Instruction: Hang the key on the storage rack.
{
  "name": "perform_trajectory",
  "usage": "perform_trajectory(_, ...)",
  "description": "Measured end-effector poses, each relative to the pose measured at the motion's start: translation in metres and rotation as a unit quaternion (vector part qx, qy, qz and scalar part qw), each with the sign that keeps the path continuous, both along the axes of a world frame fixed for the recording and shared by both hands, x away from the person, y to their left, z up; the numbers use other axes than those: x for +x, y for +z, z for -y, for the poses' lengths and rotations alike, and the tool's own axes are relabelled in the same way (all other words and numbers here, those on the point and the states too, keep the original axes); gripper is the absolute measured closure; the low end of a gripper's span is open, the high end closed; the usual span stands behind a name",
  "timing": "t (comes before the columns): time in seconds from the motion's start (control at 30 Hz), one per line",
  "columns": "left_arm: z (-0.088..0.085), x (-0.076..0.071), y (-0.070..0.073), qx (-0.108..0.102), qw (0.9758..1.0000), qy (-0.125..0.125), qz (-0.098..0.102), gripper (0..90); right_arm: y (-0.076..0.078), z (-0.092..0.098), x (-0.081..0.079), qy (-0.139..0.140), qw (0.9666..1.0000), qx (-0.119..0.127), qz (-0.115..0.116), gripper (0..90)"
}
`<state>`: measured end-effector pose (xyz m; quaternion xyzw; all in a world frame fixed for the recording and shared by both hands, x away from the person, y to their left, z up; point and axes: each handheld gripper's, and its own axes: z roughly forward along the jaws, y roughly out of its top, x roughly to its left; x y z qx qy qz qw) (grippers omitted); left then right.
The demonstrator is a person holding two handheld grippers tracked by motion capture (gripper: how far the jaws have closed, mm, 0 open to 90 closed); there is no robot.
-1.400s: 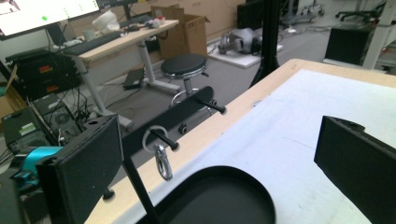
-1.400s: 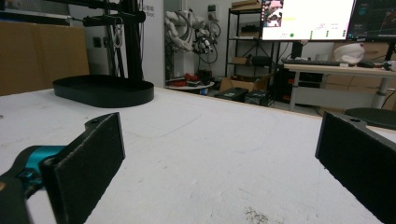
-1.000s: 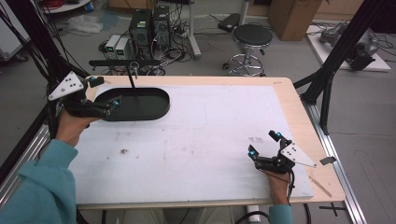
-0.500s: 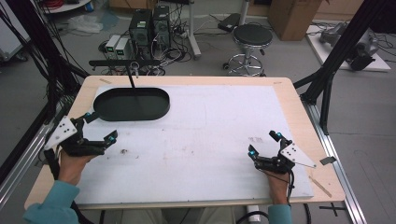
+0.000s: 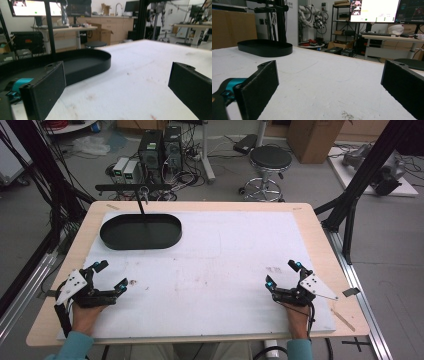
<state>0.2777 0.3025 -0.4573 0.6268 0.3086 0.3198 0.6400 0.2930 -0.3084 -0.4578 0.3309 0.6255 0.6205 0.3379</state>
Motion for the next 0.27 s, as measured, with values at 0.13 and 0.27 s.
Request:
perform_trajectory(0.13, 0.0000, -0.0020, -0.0011, -0.005, 0.9999, 0.003, 0.010, 1.7, 0.0001, 0.0000, 0.0001, 0.000, 1.0000, -0.003, 0.003, 0.6)
perform_trajectory(0.27, -0.0003, -0.0027, -0.0014, -0.005, 0.9999, 0.004, 0.012, 1.7, 0.0001, -0.0005, -0.0001, -0.001, 1.0000, -0.008, 0.004, 0.6)
